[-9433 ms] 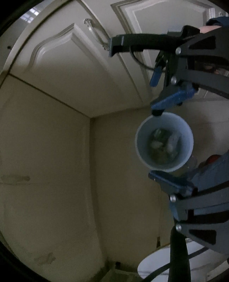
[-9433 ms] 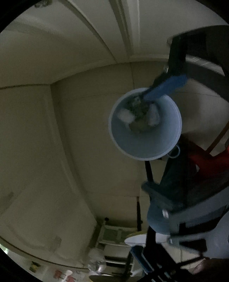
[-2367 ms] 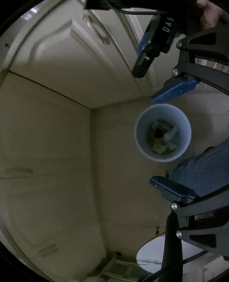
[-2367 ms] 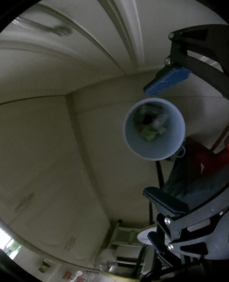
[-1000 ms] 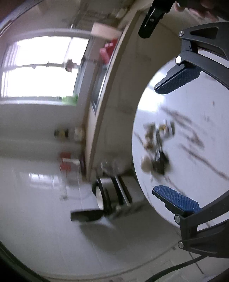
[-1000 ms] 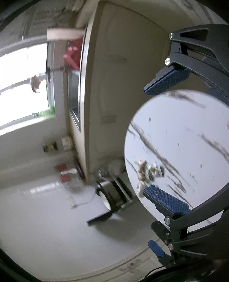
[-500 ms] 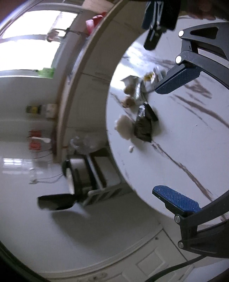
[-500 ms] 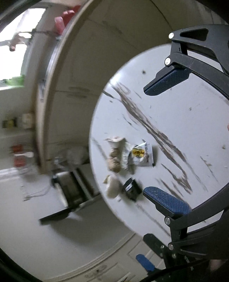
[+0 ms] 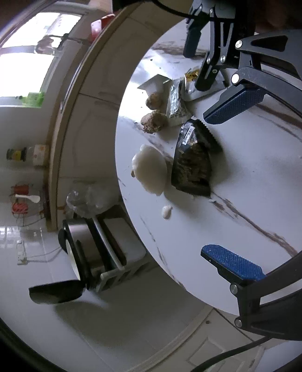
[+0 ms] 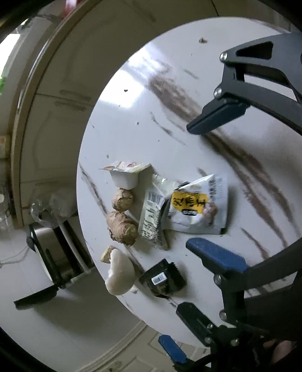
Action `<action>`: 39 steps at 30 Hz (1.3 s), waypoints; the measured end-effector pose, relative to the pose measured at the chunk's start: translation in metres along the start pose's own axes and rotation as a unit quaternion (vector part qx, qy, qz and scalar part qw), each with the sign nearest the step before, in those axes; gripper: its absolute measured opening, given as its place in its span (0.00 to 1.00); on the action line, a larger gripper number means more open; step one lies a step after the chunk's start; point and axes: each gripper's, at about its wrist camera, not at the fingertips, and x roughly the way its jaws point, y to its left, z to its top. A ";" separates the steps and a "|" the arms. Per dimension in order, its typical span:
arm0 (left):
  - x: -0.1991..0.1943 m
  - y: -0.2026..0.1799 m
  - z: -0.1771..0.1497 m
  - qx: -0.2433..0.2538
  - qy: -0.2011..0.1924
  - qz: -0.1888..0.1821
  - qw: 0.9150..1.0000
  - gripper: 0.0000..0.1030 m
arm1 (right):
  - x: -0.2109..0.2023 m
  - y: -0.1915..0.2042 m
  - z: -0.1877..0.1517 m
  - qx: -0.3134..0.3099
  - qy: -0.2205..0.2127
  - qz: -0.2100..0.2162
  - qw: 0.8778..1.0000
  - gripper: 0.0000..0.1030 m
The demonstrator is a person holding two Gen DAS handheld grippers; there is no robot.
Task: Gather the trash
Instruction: 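Move both tools back to the table, then grasp the yellow-labelled packet with the right tool while the left grasps the dark snack bag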
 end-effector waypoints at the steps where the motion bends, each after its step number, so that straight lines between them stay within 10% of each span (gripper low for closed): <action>1: 0.005 -0.001 0.002 0.004 0.002 0.000 1.000 0.99 | -0.001 0.001 0.000 -0.004 -0.006 -0.004 1.000 0.82; 17: 0.073 -0.017 0.028 0.043 0.030 -0.002 0.999 0.97 | -0.008 0.002 -0.004 -0.043 -0.021 -0.001 0.999 0.69; 24: 0.082 0.004 0.030 -0.005 0.028 -0.054 0.998 0.66 | -0.005 0.013 -0.008 -0.078 -0.033 -0.025 0.996 0.64; 28: 0.084 0.013 0.030 -0.020 0.023 -0.065 0.997 0.61 | -0.009 0.006 -0.008 -0.074 -0.037 -0.026 0.996 0.43; 33: 0.087 0.014 0.028 -0.017 0.026 -0.055 0.998 0.71 | -0.012 -0.004 -0.007 -0.059 -0.038 -0.009 0.997 0.39; 35: 0.089 0.009 0.028 -0.010 0.029 -0.034 0.999 0.89 | -0.013 -0.009 -0.007 -0.043 -0.037 0.007 0.998 0.49; 39: 0.095 0.003 0.035 -0.005 0.026 -0.025 0.999 0.91 | -0.011 -0.006 -0.007 -0.044 -0.037 0.010 0.998 0.61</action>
